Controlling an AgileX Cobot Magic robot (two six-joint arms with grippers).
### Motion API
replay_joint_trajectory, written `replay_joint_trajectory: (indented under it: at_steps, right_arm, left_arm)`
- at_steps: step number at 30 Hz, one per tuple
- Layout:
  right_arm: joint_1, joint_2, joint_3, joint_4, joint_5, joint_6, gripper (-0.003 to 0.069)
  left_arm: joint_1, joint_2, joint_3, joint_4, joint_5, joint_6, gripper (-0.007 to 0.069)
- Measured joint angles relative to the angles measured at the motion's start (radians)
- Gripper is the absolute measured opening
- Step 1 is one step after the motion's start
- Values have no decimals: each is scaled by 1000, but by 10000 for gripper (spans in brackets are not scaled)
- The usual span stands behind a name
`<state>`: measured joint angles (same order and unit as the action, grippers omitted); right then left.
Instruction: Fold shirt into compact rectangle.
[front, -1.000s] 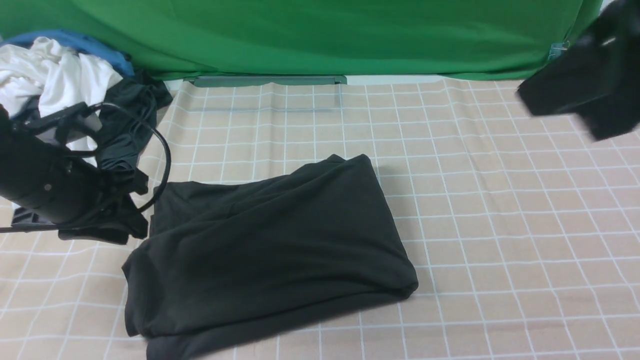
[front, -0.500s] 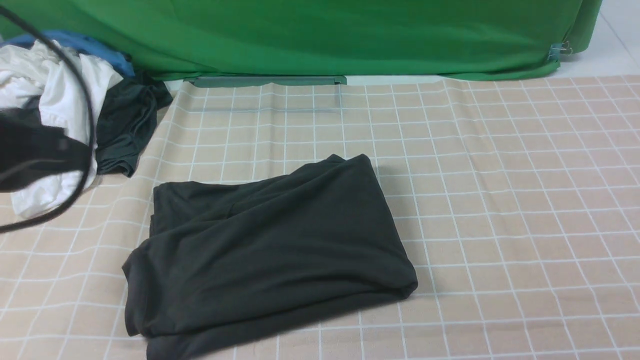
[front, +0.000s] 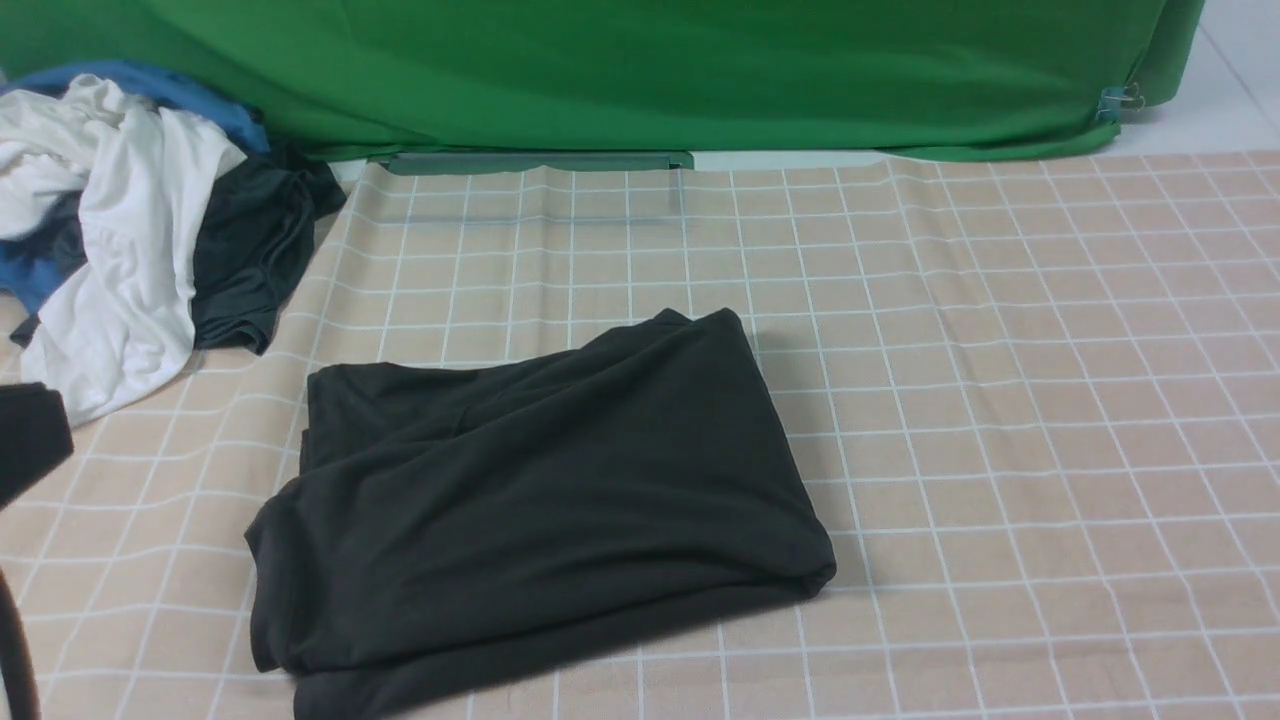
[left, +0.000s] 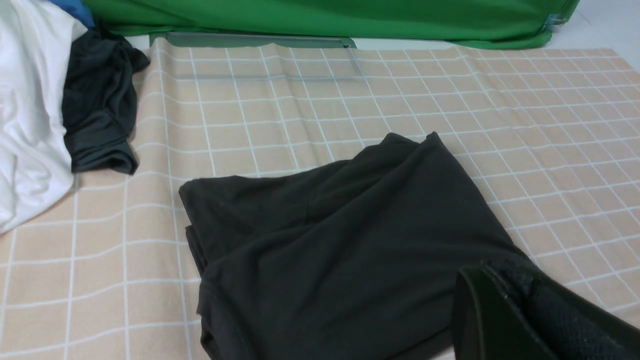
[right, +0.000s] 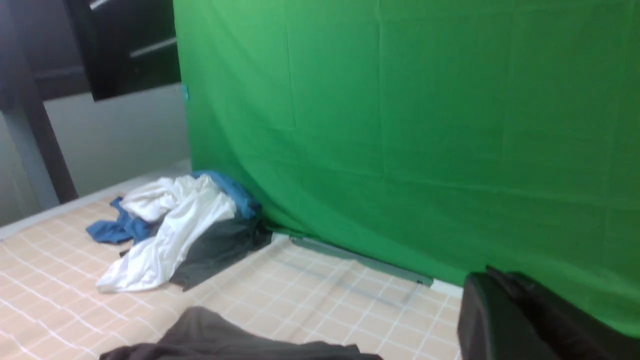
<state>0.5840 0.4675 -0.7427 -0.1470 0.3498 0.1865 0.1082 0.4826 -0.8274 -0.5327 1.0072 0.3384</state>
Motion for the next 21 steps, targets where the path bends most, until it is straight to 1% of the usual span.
replay_joint_trajectory:
  at_steps: [3, 5, 8, 9, 10, 11, 12, 14, 17, 19, 20, 21]
  right_arm:
    - [0, 48, -2, 1, 13, 26, 38]
    - [0, 98, -23, 6, 68, 51, 36]
    - [0, 225, -100, 21, 207, 53, 36]
    - [0, 294, -145, 24, 281, 45, 36]
    - [0, 331, -170, 25, 320, 42, 36]
    - [0, 420, -234, 25, 415, 26, 36]
    - [0, 460, -263, 25, 454, 19, 36]
    - [0, 626, -373, 31, 581, -30, 36]
    - [-7, 774, -466, 85, 639, -114, 33]
    - [-43, 889, -542, 215, 660, -216, 33]
    - [-60, 937, -574, 262, 665, -260, 33]
    - [-74, 955, -587, 294, 668, -275, 33]
  left_arm:
    - [0, -10, 20, 1, 14, 0, 19]
    - [0, -10, 26, 1, 23, 0, 19]
    - [0, -10, 27, 1, 29, 0, 19]
    - [0, -10, 27, 1, 29, 0, 19]
    - [0, -10, 27, 1, 29, 0, 19]
    - [0, -10, 27, 1, 29, 0, 19]
    - [0, -10, 27, 1, 29, 0, 19]
    - [0, -10, 27, 1, 29, 0, 19]
    - [0, -10, 27, 1, 29, 0, 19]
    - [0, -10, 27, 1, 33, 0, 19]
    - [0, -10, 27, 1, 35, 0, 19]
    - [0, -10, 27, 2, 39, 0, 19]
